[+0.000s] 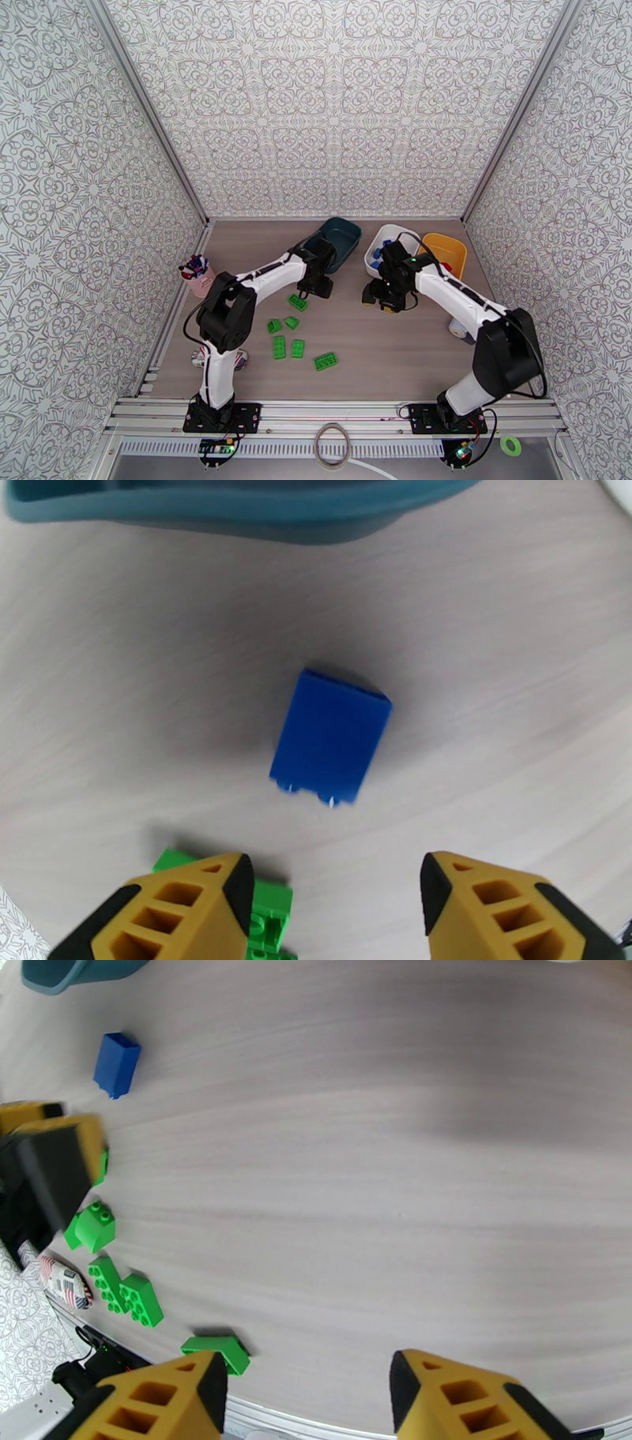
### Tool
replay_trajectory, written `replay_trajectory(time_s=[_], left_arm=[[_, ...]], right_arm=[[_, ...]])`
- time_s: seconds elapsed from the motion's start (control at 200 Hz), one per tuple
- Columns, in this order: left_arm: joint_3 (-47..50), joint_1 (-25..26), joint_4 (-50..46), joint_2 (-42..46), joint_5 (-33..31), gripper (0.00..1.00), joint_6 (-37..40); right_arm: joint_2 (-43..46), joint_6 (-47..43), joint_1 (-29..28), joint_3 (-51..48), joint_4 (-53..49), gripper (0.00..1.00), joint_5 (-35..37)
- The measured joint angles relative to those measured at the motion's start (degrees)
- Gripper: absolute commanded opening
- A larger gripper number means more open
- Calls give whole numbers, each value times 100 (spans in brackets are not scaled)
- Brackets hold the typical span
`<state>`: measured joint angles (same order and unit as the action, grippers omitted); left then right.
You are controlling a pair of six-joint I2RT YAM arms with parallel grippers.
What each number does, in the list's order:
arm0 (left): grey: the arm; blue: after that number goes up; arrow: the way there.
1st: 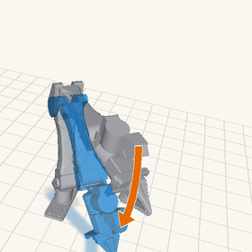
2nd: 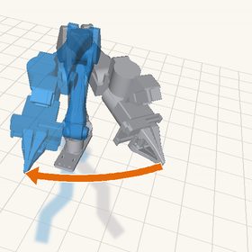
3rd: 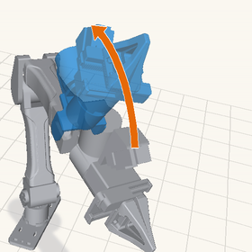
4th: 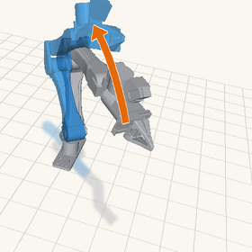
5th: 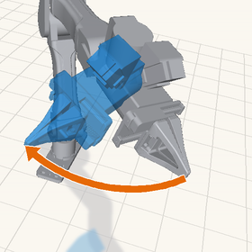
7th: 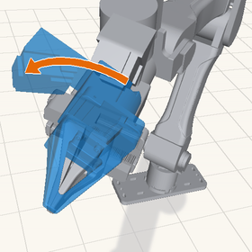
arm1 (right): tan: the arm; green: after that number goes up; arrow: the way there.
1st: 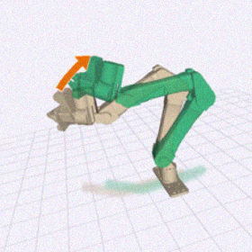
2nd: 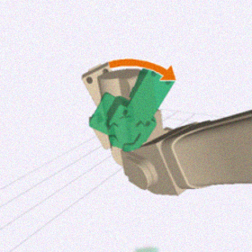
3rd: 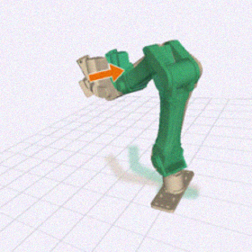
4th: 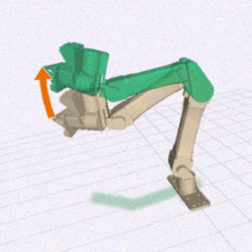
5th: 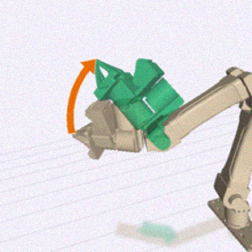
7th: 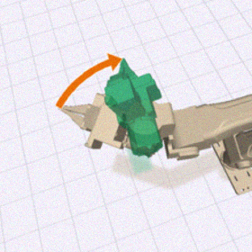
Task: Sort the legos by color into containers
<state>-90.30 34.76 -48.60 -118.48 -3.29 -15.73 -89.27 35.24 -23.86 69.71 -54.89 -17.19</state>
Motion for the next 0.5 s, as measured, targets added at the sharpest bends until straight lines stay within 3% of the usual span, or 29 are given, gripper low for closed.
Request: replay_trajectory(time_s=[0.5], left_arm=[[-378, -153, 90, -531, 2, 61, 192]], right_arm=[[131, -4, 0, 160, -264, 58, 175]])
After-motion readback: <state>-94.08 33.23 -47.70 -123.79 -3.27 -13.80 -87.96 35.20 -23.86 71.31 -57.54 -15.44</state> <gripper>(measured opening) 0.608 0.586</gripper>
